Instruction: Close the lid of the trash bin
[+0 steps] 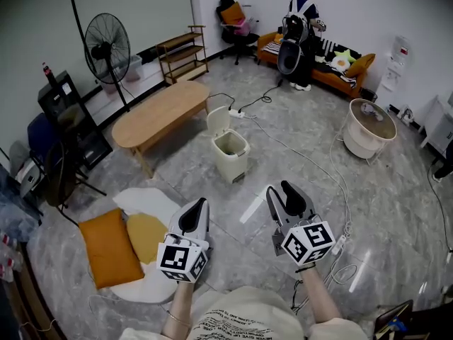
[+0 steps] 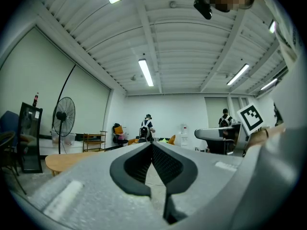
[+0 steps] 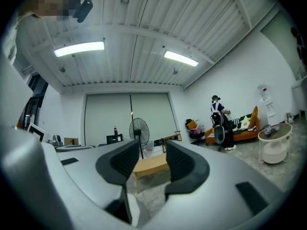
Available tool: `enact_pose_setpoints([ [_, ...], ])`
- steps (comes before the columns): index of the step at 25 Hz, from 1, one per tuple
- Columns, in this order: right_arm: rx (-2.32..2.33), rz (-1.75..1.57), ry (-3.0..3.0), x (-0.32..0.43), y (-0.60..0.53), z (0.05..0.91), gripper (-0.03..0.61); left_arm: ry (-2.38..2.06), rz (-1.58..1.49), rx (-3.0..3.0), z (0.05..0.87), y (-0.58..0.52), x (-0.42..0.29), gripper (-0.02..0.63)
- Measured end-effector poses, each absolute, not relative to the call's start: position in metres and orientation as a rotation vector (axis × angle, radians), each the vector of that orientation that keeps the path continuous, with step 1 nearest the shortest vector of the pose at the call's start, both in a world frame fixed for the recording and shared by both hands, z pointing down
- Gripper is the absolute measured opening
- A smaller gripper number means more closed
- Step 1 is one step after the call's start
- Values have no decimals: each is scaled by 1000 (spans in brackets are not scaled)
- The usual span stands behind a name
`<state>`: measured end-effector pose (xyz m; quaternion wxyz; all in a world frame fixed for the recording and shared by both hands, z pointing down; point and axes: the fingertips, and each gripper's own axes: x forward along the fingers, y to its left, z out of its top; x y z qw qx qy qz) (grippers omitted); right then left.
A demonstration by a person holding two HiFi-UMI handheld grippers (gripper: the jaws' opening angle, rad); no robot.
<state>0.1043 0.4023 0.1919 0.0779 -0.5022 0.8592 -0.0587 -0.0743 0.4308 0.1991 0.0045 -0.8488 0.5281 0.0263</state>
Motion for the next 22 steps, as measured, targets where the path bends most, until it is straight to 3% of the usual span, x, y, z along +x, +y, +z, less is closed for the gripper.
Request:
enact_pose_setpoints([
  [5, -1516, -195, 2589, 111, 386, 201, 266, 1671, 79, -2668, 206, 419, -65, 23],
  [11, -1501, -228, 2625, 117, 372, 215, 307, 1701, 51, -2668, 218, 416, -56, 23],
  [22, -1484, -296, 2654, 120, 316, 234, 313, 1754, 22, -2670, 235, 364, -58, 23],
])
